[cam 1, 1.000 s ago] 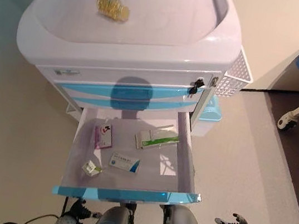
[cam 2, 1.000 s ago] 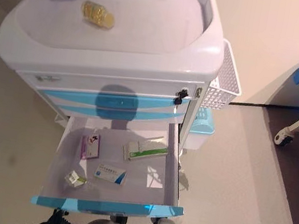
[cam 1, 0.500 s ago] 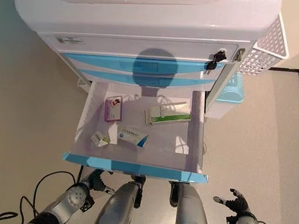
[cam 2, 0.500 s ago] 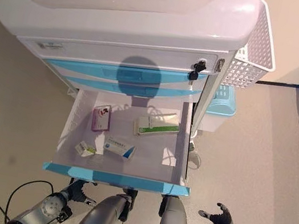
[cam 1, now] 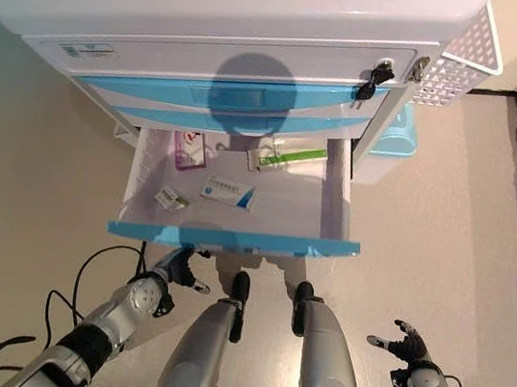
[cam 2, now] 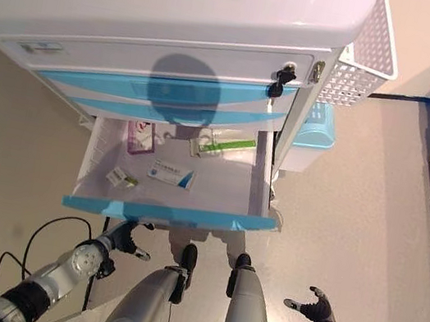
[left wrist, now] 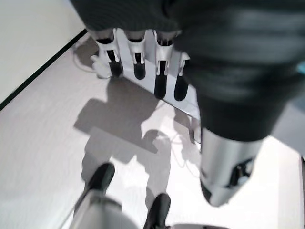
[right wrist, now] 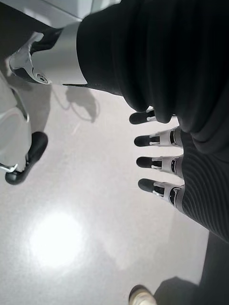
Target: Open the drawer and pick up the medicine
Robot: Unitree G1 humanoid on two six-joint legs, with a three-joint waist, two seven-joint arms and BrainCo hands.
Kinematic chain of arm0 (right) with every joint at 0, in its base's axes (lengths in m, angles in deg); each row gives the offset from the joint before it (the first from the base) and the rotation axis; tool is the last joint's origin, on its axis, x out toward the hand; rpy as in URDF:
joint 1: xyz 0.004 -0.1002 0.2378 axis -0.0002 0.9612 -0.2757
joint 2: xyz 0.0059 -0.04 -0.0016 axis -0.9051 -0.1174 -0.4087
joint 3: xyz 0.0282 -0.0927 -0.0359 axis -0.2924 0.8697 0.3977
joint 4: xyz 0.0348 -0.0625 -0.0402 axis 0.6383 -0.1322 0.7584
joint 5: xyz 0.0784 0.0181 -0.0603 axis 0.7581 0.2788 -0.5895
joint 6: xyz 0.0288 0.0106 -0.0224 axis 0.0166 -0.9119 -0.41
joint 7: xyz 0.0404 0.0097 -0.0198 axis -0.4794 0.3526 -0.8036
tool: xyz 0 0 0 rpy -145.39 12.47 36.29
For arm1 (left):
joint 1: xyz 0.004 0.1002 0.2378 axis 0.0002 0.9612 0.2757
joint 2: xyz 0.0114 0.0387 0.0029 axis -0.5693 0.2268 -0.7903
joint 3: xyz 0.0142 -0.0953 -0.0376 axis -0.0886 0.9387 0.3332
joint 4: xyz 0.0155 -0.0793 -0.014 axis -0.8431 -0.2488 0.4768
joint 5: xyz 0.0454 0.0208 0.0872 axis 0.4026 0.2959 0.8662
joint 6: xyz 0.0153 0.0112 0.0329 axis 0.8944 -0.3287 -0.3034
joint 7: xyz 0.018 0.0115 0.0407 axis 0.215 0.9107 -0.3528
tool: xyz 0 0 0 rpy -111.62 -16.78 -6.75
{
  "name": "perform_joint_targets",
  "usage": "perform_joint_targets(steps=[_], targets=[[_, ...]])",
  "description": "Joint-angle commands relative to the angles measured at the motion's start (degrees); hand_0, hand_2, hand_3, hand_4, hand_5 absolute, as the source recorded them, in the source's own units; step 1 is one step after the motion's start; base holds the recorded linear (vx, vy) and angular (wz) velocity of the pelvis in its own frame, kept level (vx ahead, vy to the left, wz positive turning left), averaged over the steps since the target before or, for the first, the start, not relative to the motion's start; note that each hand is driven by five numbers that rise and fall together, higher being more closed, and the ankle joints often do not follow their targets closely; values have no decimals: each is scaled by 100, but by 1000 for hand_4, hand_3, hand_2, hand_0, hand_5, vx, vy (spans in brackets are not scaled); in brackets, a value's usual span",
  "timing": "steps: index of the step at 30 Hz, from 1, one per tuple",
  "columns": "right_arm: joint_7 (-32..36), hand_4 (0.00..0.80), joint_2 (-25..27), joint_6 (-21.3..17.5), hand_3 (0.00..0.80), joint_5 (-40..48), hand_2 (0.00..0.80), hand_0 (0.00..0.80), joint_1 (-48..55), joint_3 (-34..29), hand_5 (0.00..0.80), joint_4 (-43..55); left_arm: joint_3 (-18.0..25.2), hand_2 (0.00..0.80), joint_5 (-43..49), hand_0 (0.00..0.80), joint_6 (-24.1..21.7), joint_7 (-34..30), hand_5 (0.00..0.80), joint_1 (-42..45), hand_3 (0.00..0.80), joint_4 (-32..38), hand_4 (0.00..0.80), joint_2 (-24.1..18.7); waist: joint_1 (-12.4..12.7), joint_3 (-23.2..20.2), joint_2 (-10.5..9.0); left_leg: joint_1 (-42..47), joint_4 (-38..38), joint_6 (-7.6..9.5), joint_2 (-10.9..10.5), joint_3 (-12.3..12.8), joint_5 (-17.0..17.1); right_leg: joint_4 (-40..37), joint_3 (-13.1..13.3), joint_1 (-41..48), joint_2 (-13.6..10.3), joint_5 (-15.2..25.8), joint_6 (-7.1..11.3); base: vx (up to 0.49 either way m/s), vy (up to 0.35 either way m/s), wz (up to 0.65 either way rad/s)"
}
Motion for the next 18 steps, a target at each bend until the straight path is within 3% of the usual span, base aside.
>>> perform_joint_targets(steps=[1, 5, 18], targets=[[63, 0, 274, -87, 0, -62, 0, 0, 300, 238, 0, 32, 336, 0, 124, 0, -87, 373, 0, -591, 0, 559, 0, -284, -114, -335, -75, -143, 371, 293, -103, 129, -326, -332, 108, -109, -58, 573, 355, 17, 38, -24], [107, 0, 273, -95, 0, -46, 0, 0, 329, 269, 0, 59, 401, 0, 102, 0, -74, 462, 0, -889, 0, 445, 0, -454, -164, -358, -98, -169, 409, 299, -63, 244, -373, -331, 212, -193, -10, 592, 361, 23, 45, -20], [221, 0, 150, -170, 0, 59, 0, 0, 317, 534, 0, 78, 726, 0, -69, 0, -12, 1053, 0, -1941, 0, -563, 0, -1254, -346, -421, -313, -265, 572, 399, 158, 907, -621, -554, 981, -496, 357, 786, 421, 18, 44, -33]])
